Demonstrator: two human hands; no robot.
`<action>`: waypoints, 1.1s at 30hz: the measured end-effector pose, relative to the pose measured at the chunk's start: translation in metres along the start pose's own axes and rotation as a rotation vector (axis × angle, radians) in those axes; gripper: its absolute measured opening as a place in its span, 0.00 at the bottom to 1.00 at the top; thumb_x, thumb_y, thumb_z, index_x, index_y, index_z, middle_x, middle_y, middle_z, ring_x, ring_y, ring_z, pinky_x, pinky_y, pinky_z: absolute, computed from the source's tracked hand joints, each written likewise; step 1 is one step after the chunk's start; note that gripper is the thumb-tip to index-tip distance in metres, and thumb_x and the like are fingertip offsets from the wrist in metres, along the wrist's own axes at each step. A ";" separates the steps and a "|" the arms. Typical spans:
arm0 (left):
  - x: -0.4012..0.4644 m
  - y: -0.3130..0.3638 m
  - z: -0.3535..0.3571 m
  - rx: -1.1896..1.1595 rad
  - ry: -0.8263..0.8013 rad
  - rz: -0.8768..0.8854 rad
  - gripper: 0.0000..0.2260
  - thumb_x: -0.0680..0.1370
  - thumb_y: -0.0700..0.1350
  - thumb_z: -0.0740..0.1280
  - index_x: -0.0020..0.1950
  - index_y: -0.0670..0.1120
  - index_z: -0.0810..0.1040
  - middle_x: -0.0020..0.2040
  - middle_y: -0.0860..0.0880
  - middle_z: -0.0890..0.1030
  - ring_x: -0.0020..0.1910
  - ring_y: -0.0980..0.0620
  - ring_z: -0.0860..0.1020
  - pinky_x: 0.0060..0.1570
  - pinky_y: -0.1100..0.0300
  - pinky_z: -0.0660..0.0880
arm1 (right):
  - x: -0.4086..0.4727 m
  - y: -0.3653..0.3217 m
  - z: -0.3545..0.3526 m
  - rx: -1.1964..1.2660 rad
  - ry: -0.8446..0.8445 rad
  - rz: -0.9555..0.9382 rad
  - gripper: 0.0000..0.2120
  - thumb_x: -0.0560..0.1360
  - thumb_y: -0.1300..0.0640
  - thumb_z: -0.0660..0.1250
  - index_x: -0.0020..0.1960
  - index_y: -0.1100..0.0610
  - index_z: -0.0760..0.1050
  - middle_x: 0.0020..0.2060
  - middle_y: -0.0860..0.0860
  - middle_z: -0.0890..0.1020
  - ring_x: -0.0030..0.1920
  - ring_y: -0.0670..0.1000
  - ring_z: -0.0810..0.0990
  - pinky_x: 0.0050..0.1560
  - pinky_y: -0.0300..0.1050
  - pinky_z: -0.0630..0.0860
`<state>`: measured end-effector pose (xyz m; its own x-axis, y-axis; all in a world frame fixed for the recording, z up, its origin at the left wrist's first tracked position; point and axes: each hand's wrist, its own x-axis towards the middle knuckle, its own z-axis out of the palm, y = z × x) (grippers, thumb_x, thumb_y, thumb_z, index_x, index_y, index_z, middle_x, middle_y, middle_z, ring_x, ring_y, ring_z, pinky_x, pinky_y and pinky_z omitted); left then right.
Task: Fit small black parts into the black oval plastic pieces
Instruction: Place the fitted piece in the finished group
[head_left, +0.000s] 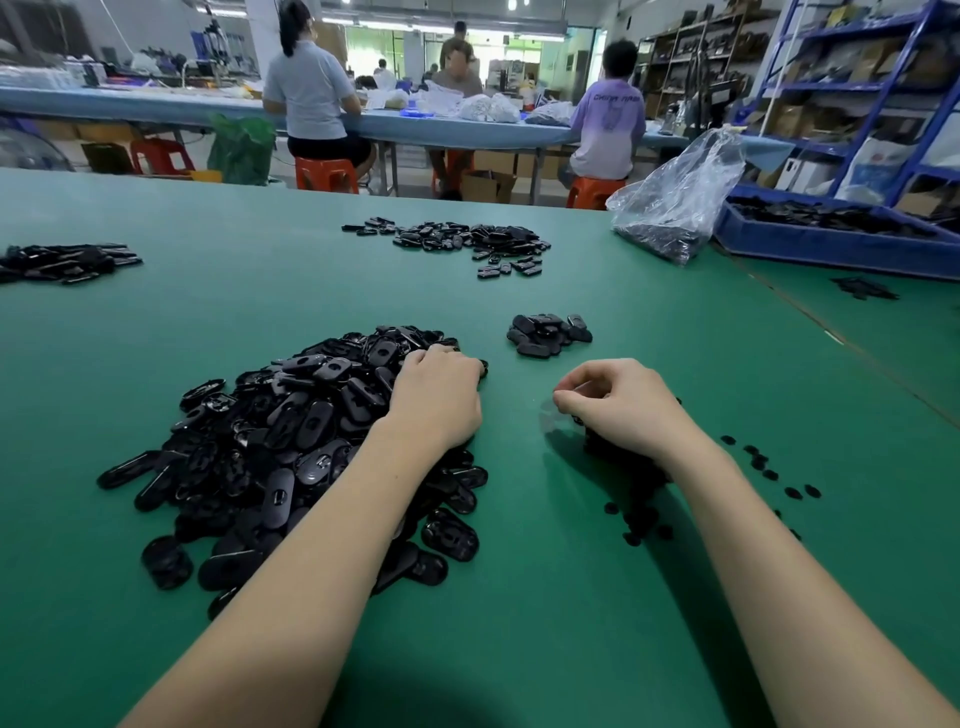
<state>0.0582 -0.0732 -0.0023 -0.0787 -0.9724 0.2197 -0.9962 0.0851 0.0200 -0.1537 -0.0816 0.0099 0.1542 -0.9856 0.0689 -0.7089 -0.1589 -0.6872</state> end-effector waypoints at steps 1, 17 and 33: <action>0.000 -0.001 -0.001 -0.028 0.016 -0.003 0.17 0.80 0.44 0.62 0.69 0.51 0.76 0.65 0.48 0.79 0.69 0.46 0.70 0.68 0.52 0.63 | 0.000 0.000 0.001 -0.012 -0.005 -0.005 0.02 0.74 0.48 0.72 0.43 0.44 0.83 0.40 0.39 0.84 0.42 0.39 0.81 0.40 0.37 0.72; -0.004 0.003 -0.012 -0.398 0.232 0.005 0.12 0.78 0.40 0.66 0.60 0.51 0.77 0.53 0.54 0.84 0.55 0.48 0.78 0.60 0.54 0.70 | 0.001 0.002 -0.002 -0.037 0.024 -0.025 0.03 0.74 0.48 0.71 0.43 0.44 0.83 0.39 0.40 0.84 0.42 0.39 0.81 0.40 0.39 0.73; -0.008 0.032 -0.011 -1.206 0.122 -0.122 0.09 0.74 0.38 0.74 0.50 0.49 0.82 0.46 0.53 0.86 0.33 0.56 0.79 0.40 0.56 0.83 | -0.003 0.004 -0.005 -0.331 0.113 -0.006 0.05 0.75 0.48 0.71 0.49 0.43 0.83 0.44 0.43 0.82 0.53 0.51 0.80 0.50 0.45 0.77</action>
<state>0.0270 -0.0606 0.0070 0.0820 -0.9668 0.2421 -0.3169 0.2051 0.9260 -0.1606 -0.0792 0.0100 0.0948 -0.9817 0.1650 -0.8956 -0.1564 -0.4165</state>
